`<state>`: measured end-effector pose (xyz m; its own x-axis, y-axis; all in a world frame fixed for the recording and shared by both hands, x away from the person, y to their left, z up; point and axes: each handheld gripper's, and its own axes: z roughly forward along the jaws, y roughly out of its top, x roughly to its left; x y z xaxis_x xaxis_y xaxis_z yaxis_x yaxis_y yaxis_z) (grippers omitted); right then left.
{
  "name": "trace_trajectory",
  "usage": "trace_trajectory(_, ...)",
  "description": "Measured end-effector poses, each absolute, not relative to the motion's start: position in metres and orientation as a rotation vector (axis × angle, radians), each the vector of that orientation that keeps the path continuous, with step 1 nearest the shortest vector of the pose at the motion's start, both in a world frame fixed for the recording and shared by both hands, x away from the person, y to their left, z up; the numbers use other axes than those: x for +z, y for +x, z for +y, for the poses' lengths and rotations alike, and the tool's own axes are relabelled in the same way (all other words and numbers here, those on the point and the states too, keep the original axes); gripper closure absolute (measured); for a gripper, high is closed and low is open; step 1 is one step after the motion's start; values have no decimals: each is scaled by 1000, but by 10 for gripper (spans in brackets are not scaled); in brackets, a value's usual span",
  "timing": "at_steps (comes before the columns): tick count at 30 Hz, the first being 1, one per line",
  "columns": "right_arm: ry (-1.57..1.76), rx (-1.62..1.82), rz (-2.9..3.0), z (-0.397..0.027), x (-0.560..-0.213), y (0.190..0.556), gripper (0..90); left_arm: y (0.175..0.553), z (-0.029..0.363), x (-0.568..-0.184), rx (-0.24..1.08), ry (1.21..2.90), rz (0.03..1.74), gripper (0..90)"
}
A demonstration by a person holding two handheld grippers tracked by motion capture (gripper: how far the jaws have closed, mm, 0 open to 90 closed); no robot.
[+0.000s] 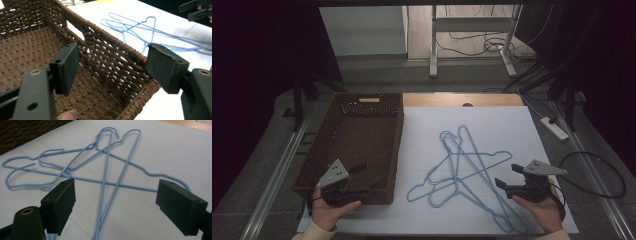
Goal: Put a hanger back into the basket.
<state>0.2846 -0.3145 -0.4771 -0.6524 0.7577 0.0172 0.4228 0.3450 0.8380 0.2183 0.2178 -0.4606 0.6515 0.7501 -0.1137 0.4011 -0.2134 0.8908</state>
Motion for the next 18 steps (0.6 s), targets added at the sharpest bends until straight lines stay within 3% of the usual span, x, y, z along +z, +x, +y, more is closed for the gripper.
trace_trajectory(18, 994, 1153, 2286, -308, -474, 284, 178, 219, 217, -461, 406, 1849, 921, 270)
